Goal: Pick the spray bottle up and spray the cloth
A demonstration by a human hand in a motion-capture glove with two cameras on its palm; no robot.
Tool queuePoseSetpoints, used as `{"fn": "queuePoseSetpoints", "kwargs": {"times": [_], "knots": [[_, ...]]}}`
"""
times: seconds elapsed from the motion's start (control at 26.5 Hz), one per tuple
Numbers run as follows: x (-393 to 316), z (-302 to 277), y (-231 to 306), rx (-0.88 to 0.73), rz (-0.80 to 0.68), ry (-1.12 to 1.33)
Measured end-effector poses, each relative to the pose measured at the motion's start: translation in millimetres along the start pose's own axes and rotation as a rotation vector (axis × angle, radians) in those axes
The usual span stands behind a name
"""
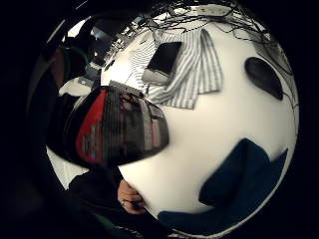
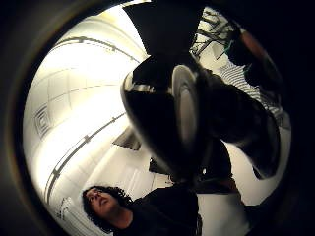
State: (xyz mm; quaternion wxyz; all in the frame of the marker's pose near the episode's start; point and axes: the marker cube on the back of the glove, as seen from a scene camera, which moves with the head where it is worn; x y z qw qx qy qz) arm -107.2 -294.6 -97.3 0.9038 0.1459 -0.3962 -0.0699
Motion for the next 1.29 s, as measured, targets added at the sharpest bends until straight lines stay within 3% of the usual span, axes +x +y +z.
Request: {"fn": "queuePoseSetpoints", "kwargs": {"times": [0.72, 1.29], "knots": [[56.1, -116.0, 181.4, -0.169, 0.193, 0.766], [21.7, -111.0, 240.7, -0.150, 0.161, 0.885]]}}
